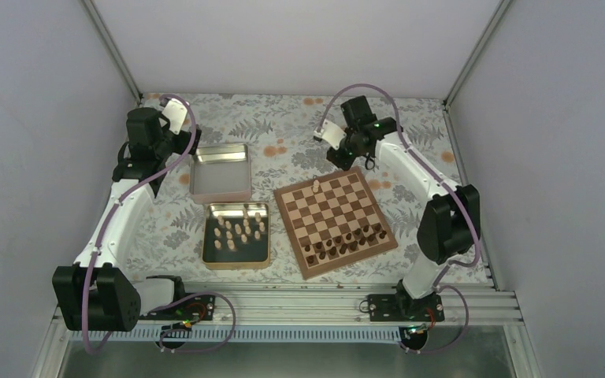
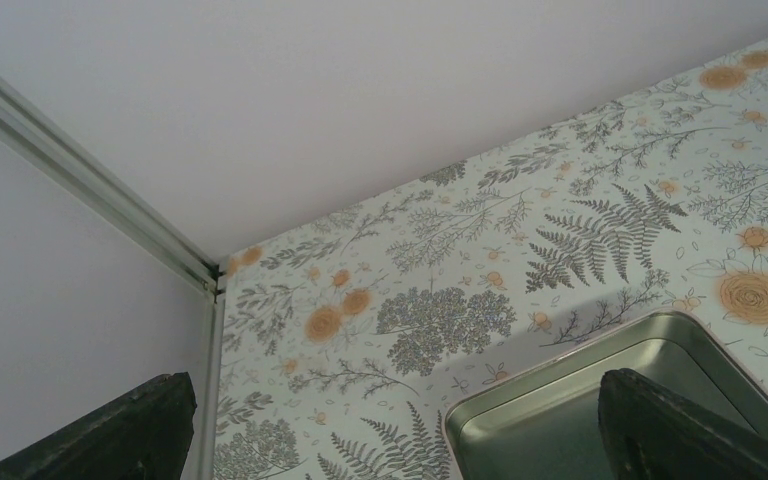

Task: Set up the chess pieces on the board
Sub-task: Place the chess piece on the chessboard.

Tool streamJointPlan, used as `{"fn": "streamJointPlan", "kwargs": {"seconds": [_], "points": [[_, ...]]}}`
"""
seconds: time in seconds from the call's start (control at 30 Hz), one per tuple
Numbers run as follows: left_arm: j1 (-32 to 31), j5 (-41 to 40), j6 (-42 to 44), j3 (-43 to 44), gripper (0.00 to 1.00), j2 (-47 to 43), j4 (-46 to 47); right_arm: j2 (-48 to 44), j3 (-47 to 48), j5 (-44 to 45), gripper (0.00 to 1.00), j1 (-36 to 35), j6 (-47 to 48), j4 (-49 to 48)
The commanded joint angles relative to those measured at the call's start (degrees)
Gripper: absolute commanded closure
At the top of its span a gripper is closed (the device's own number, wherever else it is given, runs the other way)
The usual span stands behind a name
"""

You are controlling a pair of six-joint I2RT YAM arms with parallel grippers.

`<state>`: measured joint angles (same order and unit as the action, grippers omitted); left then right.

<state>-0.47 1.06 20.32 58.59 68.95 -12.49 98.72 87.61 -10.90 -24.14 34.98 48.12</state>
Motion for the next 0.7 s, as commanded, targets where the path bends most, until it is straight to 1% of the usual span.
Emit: {"fn": "streamJointPlan", "kwargs": {"seconds": [0.0, 0.37, 0.67], "points": [[0.23, 0.5, -0.47, -0.22, 0.0, -1.31, 0.82, 2.31, -3.62, -0.04, 0.87, -0.78, 1.17, -0.47], [0.29, 0.66, -0.45, -0.8, 0.0, -1.11, 1.14, 5.86, -10.47, -2.29, 0.87, -0.73, -0.04, -5.22], [0.29, 0.57, -0.45, -0.69, 0.0, -1.19, 0.91, 7.68, -10.18, -3.67, 0.86, -0.67, -0.42, -7.02]]}}
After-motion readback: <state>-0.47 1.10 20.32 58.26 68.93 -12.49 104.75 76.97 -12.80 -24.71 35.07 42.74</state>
